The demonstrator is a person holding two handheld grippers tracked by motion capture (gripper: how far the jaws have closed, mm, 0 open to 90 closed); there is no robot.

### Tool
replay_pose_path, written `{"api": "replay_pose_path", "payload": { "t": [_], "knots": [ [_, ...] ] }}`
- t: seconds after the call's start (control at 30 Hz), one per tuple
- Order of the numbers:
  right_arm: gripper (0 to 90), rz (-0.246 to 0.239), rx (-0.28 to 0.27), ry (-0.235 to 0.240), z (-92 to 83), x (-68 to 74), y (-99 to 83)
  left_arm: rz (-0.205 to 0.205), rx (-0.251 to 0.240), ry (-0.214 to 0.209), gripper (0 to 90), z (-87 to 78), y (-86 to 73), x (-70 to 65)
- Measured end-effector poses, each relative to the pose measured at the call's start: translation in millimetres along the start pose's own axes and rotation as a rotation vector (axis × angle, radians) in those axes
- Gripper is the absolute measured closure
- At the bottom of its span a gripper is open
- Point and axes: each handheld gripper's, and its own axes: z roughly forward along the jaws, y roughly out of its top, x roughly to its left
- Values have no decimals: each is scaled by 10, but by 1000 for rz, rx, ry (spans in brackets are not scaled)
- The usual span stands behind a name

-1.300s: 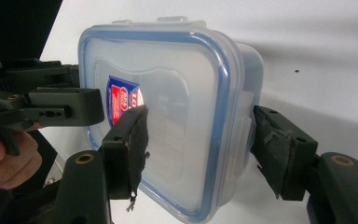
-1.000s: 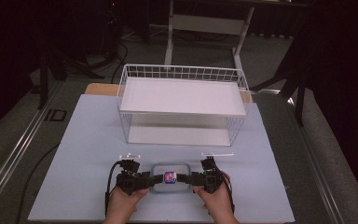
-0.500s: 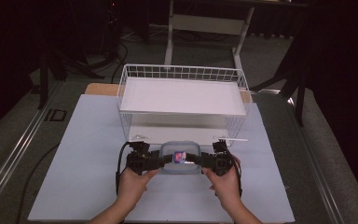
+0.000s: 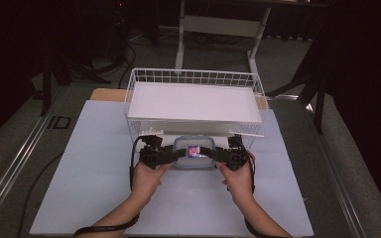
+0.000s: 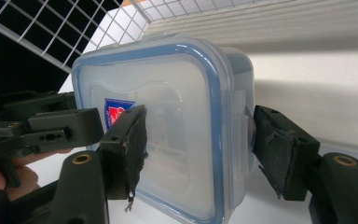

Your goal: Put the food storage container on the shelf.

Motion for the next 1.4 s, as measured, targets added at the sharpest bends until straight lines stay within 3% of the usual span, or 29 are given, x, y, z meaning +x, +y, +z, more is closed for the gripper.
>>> {"api": "replay_pose_path", "payload": {
  "t": [0.33,0.57,0.7,1.03,1.1,1.33,1.4],
  "knots": [
    [370,26,12,-9,233,-171,-5,-12,36,20,461,212,18,193],
    [369,39,2,-13,333,-258,39,30,29,38,457,316,84,252],
    [369,45,-4,-26,374,-308,53,31,29,34,455,382,88,300],
    [365,79,-17,-16,429,-385,108,67,-49,-15,447,445,83,430],
    [358,83,-26,-16,450,-394,110,45,-63,-28,441,461,72,458],
    [328,84,-33,-15,509,-436,123,46,-78,-34,379,541,77,502],
    [312,90,-29,-18,524,-433,129,52,-85,-19,366,552,86,504]
  ]
}}
